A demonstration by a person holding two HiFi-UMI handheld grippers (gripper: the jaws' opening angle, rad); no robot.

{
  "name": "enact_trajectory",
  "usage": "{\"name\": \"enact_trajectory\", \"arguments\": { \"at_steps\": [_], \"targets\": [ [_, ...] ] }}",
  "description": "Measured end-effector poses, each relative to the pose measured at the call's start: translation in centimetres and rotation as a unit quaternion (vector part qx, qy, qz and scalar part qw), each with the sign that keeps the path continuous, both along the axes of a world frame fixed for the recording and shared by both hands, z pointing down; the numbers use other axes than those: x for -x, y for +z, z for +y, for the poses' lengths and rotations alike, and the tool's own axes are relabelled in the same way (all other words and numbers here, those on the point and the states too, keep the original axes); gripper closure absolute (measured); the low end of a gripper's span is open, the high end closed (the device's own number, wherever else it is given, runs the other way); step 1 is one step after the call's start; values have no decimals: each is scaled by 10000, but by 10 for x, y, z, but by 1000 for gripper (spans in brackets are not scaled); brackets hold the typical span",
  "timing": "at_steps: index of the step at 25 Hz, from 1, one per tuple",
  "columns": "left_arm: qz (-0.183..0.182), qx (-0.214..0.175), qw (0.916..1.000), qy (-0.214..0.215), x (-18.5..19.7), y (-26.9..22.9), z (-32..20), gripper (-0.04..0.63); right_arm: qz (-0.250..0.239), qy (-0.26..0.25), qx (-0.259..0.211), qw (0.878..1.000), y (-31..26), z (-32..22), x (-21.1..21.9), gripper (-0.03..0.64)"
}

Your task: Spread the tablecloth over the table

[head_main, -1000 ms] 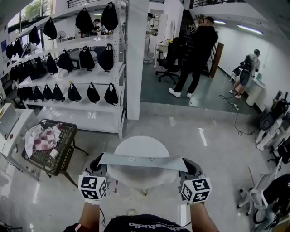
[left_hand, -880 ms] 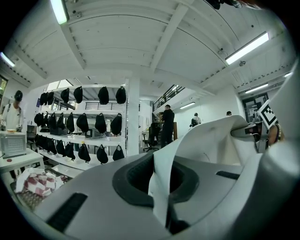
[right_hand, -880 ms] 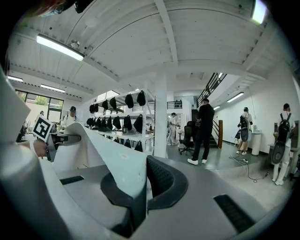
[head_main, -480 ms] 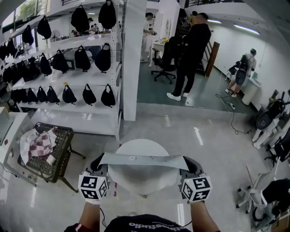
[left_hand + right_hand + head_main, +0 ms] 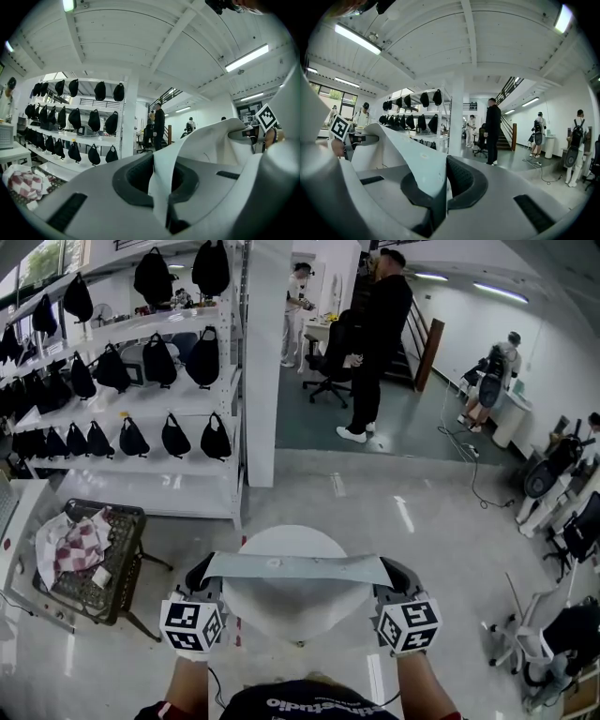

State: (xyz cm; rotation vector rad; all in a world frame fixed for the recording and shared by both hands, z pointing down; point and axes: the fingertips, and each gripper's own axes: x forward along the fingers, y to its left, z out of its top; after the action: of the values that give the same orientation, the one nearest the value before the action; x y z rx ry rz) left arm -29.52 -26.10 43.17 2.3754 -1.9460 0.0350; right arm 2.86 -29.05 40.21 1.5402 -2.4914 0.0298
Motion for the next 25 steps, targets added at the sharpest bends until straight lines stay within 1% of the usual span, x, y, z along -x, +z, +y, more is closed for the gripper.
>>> {"name": "enact_trajectory", "arguments": {
  "at_steps": [7,15,25],
  "targets": [
    [110,7,9998,135,-7,-2,-10,575,-173,35,26,9998,2,-9,-9,589],
    [-28,-1,10000,20,-4,-8,-34,575,-212,-116,-41,9997,-2,-41,-4,589],
    [-120,-20,9999,-95,-12,-21,-82,575,-216,-333,-49,9992,-12,-92,-11,589]
  ]
}}
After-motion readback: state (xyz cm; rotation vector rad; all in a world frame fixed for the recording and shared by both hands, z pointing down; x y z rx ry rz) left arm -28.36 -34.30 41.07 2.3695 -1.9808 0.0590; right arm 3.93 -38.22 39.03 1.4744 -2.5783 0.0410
